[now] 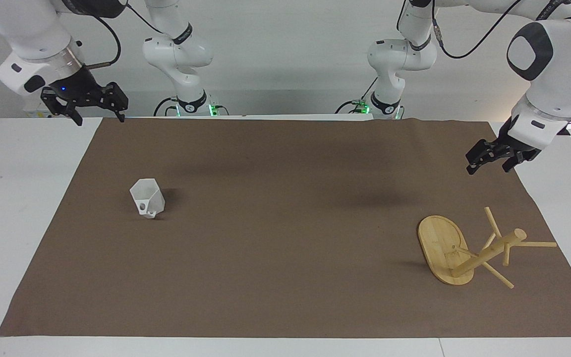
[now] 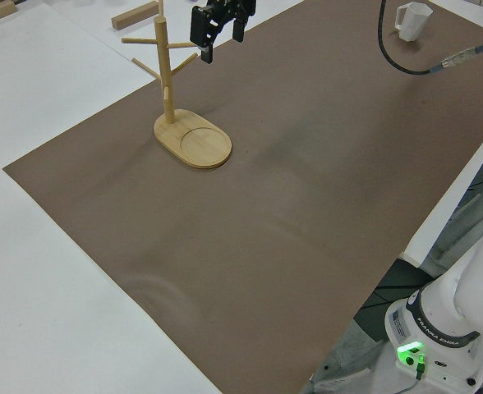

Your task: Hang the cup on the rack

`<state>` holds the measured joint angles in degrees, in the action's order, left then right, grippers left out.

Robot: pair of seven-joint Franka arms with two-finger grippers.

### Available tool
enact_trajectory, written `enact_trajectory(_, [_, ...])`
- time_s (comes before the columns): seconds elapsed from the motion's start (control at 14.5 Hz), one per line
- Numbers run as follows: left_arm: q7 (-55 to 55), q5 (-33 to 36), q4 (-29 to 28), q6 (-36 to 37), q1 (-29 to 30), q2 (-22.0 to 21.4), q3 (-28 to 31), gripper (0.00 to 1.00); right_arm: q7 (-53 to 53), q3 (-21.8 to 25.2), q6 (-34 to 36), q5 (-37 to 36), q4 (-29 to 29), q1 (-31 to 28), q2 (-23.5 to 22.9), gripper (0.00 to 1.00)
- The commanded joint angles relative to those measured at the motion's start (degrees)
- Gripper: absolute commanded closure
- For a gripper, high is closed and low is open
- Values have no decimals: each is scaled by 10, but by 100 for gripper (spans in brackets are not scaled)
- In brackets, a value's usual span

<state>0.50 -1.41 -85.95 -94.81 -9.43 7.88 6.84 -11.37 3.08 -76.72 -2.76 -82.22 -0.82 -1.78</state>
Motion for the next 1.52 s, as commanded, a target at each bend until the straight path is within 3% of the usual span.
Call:
enact_trajectory(0.0, [-4,12,-22,-9,-2,-16,-2,0,11,2,9,-8,8,1,0,0])
enact_trajectory(0.48, [-4,12,-22,-9,-1,-16,-2,0,-22,1,17,-3,-32,-1,25,0])
enact_trajectory(0.62, [-4,12,-22,-9,-1,-16,-2,0,-149,2,4,-4,-36,-1,31,0])
enact_trajectory(0.76, [-4,12,-22,-7,-1,-16,-2,0,-360,2,-72,4,-71,-44,34,0])
enact_trajectory(0.97, [-4,12,-24,9,-9,-25,-2,0,-614,3,-124,134,-95,-131,-7,0])
enact_trajectory(1.24, [3,12,-38,30,-15,-35,-9,0,-853,3,-127,304,-99,-223,-98,0])
enact_trajectory(1.45, [118,-1,-24,28,-61,-32,-10,0,-1038,3,-99,438,-146,-288,-158,0])
